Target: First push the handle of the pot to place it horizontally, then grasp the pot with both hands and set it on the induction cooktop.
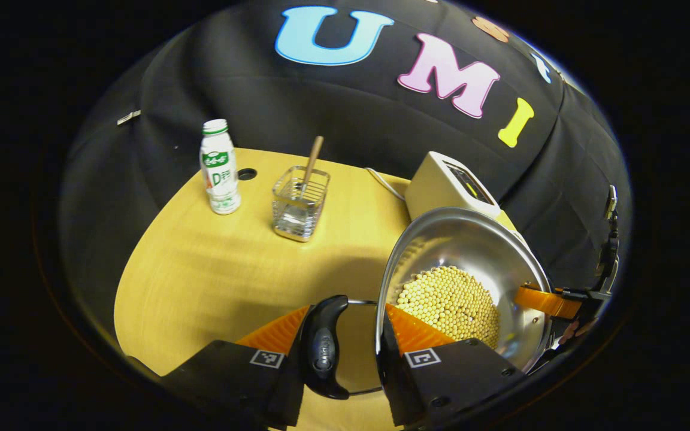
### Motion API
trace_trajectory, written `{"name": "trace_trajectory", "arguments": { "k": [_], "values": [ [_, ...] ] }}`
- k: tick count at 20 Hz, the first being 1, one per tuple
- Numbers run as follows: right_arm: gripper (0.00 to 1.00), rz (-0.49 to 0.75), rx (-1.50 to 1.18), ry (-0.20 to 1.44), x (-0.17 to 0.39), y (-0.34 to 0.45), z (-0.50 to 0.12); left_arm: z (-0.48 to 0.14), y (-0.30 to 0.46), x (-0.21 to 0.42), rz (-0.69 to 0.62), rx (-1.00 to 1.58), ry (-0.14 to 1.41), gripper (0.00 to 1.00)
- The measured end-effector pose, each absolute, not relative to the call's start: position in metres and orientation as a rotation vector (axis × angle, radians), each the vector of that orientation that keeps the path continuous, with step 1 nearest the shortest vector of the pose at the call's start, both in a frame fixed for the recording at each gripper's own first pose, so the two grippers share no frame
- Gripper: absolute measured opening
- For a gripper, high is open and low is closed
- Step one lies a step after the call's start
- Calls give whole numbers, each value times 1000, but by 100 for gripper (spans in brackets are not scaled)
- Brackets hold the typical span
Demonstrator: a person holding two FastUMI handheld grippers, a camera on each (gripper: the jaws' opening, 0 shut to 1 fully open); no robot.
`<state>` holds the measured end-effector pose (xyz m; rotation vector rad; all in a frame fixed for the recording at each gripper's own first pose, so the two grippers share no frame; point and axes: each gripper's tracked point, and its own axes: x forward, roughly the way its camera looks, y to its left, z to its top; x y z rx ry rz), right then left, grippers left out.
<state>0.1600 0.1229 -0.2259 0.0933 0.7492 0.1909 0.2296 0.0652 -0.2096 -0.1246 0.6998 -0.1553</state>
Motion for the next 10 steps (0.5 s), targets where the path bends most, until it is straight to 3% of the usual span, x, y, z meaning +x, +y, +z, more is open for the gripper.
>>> {"name": "trace_trajectory", "arguments": {
  "k": [10],
  "values": [
    [56,121,115,760,176,21,-228,-224,-44,249,-215,-107,728,58]
  ]
}}
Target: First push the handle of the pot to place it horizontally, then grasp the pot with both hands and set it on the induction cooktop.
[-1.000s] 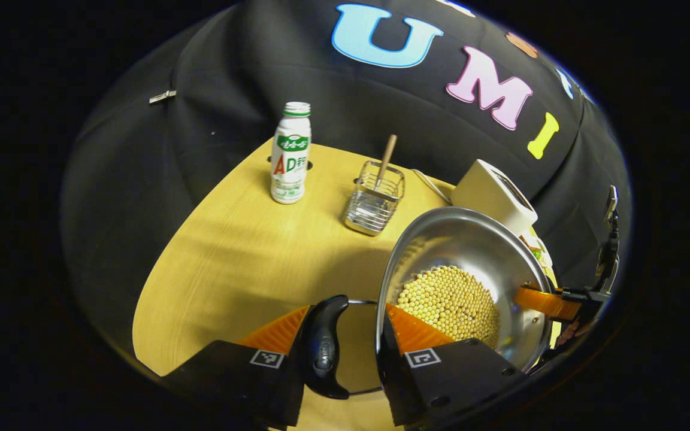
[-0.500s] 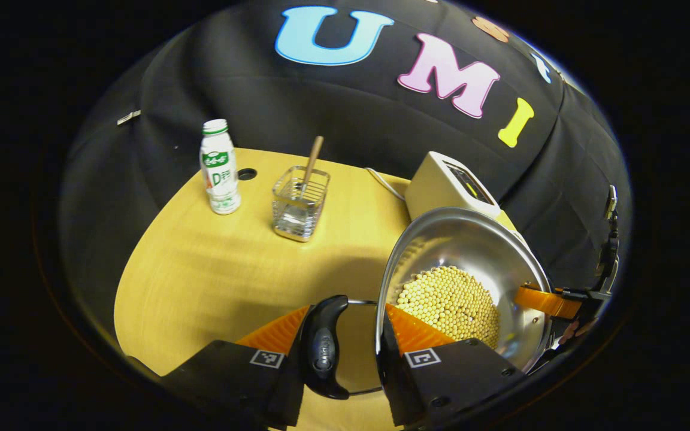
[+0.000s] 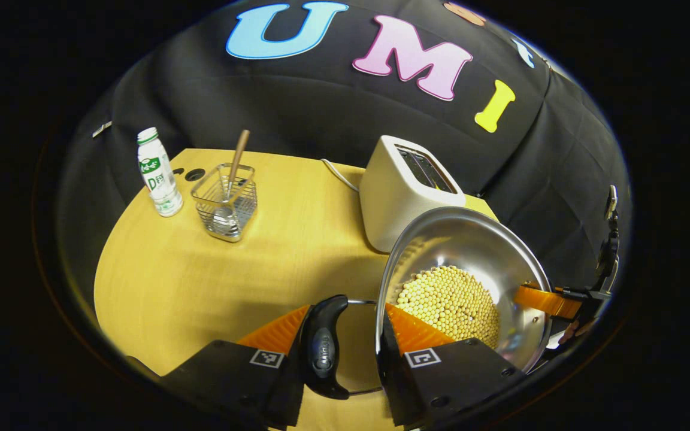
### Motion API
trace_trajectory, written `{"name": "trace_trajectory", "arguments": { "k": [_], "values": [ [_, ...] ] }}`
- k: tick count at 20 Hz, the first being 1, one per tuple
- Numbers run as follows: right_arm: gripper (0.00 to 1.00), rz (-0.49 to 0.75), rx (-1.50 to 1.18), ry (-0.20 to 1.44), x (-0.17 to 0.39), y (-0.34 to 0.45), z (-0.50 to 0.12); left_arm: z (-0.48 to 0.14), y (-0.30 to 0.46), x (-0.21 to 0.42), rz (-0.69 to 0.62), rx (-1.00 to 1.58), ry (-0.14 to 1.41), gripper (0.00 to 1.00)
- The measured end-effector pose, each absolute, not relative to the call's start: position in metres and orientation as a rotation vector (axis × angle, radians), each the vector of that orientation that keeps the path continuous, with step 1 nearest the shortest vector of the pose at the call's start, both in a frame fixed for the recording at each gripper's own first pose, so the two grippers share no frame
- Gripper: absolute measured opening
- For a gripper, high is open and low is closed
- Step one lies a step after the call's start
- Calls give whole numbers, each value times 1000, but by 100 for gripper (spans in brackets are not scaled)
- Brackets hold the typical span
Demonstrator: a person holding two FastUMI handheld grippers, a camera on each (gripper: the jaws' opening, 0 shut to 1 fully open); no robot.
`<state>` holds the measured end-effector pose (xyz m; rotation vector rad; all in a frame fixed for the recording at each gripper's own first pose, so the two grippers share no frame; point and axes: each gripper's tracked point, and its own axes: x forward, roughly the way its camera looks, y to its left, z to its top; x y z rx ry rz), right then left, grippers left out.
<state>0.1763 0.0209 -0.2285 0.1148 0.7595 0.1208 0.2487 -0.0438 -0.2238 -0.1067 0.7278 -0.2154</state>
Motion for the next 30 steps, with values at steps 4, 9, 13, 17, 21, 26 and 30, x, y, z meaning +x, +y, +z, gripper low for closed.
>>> {"name": "trace_trajectory", "arguments": {
  "k": [4,9,13,17,21,26,30],
  "values": [
    [56,106,118,772,182,-9,-235,-232,-75,254,-226,-101,739,58],
    [57,101,114,797,183,-35,-251,-250,-101,254,-225,-108,763,58],
    [57,102,105,811,183,-50,-261,-265,-114,252,-222,-118,779,58],
    [57,101,104,830,182,-60,-274,-275,-124,250,-216,-118,787,58],
    [58,117,121,818,183,-64,-276,-275,-127,251,-212,-105,762,59],
    [63,135,91,809,186,-62,-275,-274,-125,250,-167,-112,779,63],
    [84,159,98,787,180,-57,-260,-245,-121,251,-120,-80,719,84]
  ]
}}
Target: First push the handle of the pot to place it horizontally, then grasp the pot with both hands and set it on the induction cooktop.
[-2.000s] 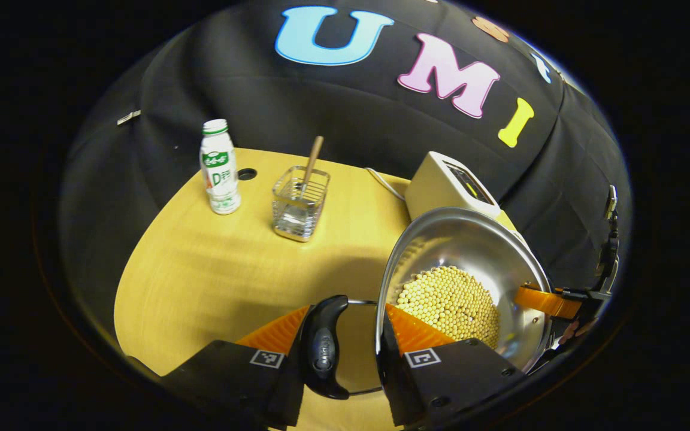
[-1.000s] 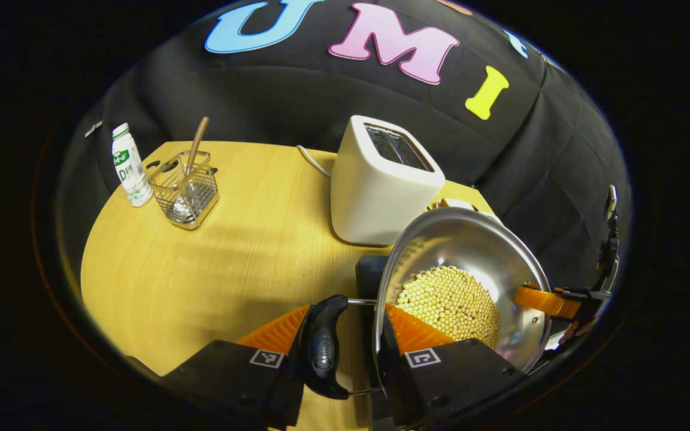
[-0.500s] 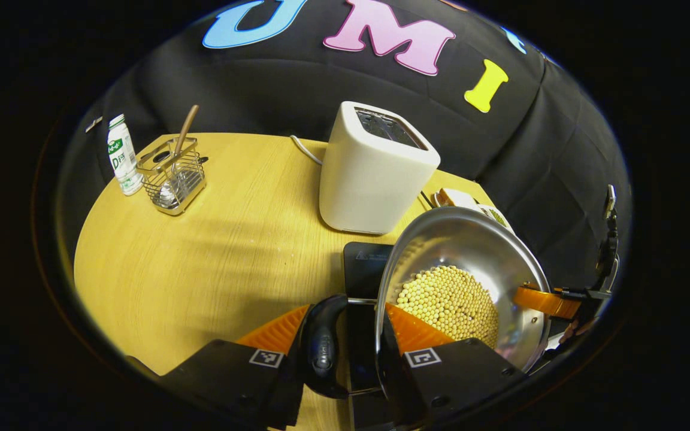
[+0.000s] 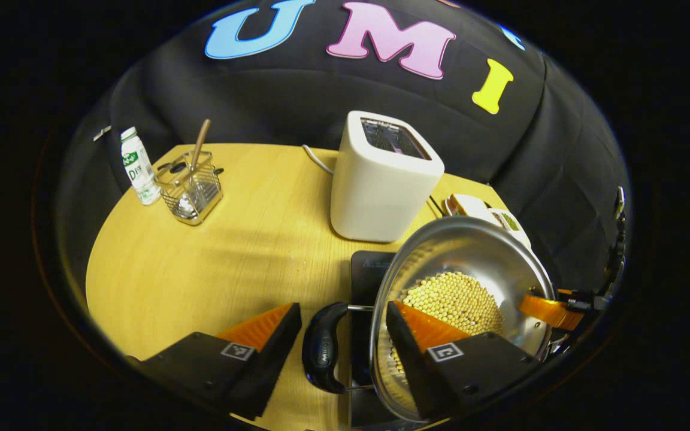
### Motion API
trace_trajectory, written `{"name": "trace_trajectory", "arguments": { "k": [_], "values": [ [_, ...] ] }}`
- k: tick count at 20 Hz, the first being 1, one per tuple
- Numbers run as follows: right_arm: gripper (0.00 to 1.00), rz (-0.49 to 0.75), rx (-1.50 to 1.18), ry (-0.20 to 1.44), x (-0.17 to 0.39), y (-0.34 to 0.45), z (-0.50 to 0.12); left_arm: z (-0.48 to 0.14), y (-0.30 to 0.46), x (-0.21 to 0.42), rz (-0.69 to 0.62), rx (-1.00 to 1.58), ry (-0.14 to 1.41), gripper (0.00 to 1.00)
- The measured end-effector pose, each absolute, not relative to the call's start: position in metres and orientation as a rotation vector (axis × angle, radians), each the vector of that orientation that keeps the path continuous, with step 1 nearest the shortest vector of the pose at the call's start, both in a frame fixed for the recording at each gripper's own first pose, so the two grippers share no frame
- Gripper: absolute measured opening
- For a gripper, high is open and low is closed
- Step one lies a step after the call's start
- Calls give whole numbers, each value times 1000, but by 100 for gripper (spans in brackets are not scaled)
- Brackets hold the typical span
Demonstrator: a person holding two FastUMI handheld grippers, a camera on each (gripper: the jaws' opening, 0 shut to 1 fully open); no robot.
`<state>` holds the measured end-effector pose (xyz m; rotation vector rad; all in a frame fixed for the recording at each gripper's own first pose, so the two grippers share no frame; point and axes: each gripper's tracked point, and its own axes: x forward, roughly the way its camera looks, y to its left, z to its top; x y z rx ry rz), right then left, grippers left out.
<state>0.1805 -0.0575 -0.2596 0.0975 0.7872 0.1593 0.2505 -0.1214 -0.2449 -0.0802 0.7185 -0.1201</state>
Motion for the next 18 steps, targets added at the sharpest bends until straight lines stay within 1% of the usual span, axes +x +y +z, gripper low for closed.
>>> {"name": "trace_trajectory", "arguments": {
  "k": [1,2,6,8,10,12,15,18],
  "values": [
    [96,147,92,768,175,-61,-252,-232,-120,247,-109,-100,698,95],
    [99,142,78,732,174,-62,-239,-220,-117,244,-96,-112,675,96],
    [99,141,38,556,164,-59,-168,-156,-104,215,-45,-93,542,96],
    [99,120,19,450,160,-61,-128,-114,-98,187,-3,-124,441,95],
    [100,86,39,365,147,-65,-88,-80,-93,162,11,-115,354,95],
    [99,69,94,281,129,-63,-54,-47,-83,133,23,-69,261,95],
    [98,26,129,168,97,-75,-21,-12,-71,86,49,11,148,95],
    [98,-12,109,73,59,-81,-5,6,-66,39,58,49,63,95]
  ]
}}
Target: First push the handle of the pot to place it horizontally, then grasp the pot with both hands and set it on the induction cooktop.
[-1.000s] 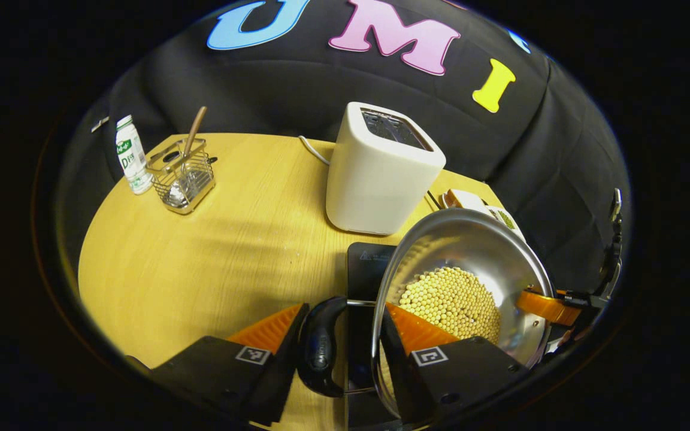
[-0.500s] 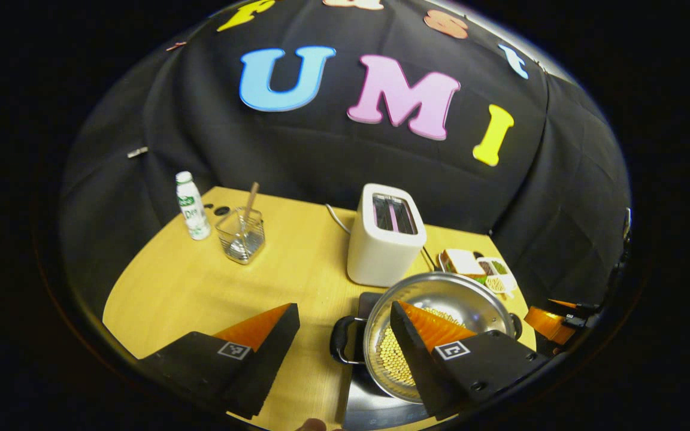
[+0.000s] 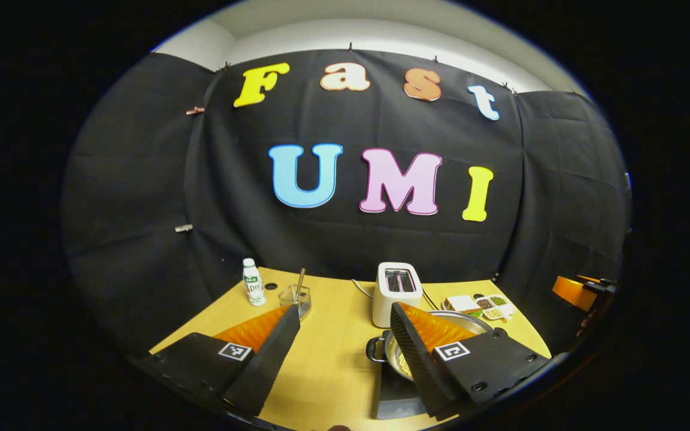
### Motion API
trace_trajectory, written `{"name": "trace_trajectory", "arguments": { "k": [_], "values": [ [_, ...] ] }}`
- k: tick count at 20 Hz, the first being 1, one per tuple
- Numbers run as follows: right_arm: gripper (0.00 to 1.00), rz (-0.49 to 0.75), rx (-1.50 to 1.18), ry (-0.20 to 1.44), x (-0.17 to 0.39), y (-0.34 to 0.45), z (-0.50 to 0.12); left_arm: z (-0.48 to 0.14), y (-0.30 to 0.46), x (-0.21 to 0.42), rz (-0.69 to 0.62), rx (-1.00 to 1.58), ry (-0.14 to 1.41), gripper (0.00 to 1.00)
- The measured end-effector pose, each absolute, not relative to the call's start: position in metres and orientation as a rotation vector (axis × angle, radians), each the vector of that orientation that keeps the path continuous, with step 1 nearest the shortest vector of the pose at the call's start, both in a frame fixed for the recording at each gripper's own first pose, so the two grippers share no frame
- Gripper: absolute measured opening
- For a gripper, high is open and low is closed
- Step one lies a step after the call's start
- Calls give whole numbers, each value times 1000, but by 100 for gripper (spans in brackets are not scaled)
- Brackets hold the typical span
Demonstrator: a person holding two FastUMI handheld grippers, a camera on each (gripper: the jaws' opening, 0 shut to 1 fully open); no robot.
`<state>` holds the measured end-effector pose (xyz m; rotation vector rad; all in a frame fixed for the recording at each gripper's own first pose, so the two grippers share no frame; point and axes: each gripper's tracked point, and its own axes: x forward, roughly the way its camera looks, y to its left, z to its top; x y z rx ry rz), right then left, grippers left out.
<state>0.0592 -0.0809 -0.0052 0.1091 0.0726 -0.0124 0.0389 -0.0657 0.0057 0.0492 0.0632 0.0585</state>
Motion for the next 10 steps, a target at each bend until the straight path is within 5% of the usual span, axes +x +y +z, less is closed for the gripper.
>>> {"name": "trace_trajectory", "arguments": {
  "k": [10],
  "values": [
    [98,-40,44,14,-41,-83,-10,7,-63,-75,29,35,-25,95]
  ]
}}
